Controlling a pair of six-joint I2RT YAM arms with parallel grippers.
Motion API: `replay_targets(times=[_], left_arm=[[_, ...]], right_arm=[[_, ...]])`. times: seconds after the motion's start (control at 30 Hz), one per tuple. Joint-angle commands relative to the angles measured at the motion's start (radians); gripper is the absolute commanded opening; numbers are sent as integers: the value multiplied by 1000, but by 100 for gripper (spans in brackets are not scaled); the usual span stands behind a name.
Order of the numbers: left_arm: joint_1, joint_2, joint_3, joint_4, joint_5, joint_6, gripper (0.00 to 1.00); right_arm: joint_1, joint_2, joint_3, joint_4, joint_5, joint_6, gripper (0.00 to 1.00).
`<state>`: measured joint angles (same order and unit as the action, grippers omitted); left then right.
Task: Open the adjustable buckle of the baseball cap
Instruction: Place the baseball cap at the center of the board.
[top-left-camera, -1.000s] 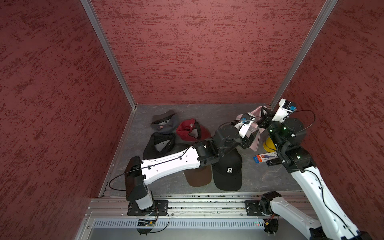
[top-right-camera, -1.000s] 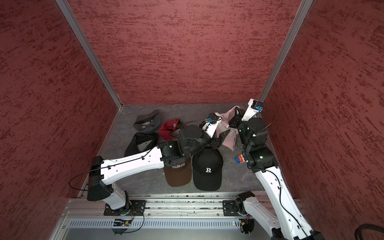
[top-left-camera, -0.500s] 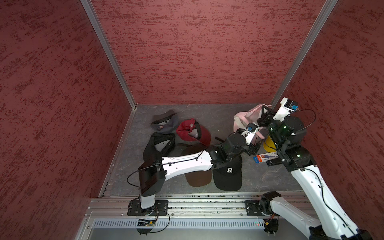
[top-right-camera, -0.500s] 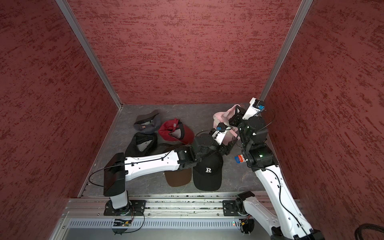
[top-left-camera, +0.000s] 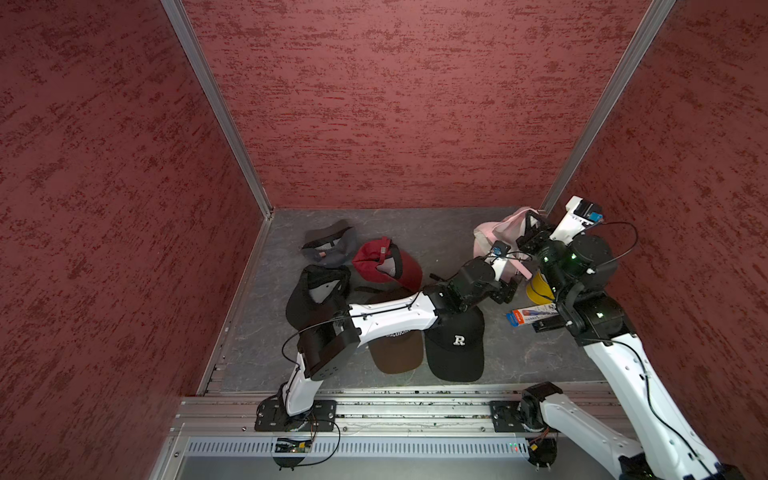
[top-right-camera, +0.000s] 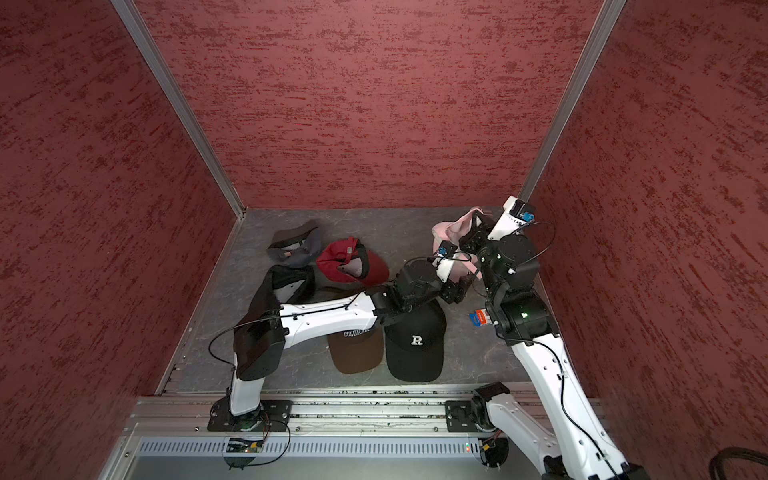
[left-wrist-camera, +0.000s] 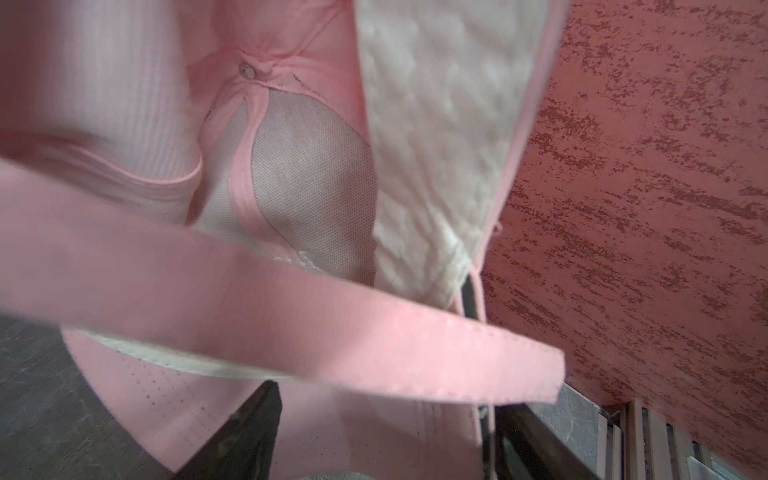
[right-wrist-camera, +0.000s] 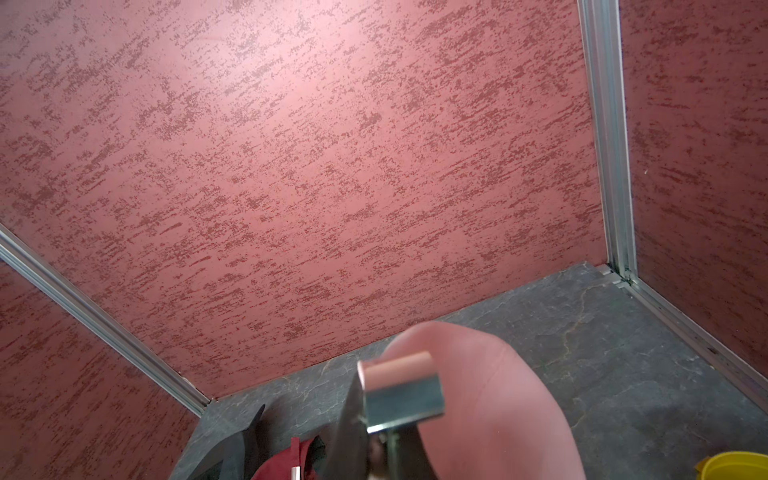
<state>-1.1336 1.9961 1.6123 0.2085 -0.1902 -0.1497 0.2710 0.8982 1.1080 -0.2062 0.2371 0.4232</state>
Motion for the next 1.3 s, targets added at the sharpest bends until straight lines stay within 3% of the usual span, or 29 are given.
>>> replay_targets(times=[0.0,0.1,0.17,0.27,0.43,0.53,0.7,0.93,1.27], left_arm=[[8,24,34,17,50,-24,77],[13,31,37,25,72,-26,73],[18,35,43,6,80,-25,50],[26,26,43,-21,78,-24,25],[46,1,44,-54,129,-37,1],[65,-5,60,-89,195,-62,0],[105,-10,67,-116,323,-126,0],[209,34,92,-128,523,-269,0],[319,156,181,-192,658,-367,0]], right_arm=[[-2,-15,4,44,6,20,0],[-2,-12,-2,47,5,26,0],[-3,-12,-5,48,3,27,0],[-3,-16,-8,48,3,23,0],[-3,-16,-22,56,6,10,6],[-3,-15,-28,63,2,-11,16],[-2,-28,-17,71,-23,-134,40],[-2,-79,13,30,4,-256,58],[-3,-184,-61,-26,-18,-250,63]])
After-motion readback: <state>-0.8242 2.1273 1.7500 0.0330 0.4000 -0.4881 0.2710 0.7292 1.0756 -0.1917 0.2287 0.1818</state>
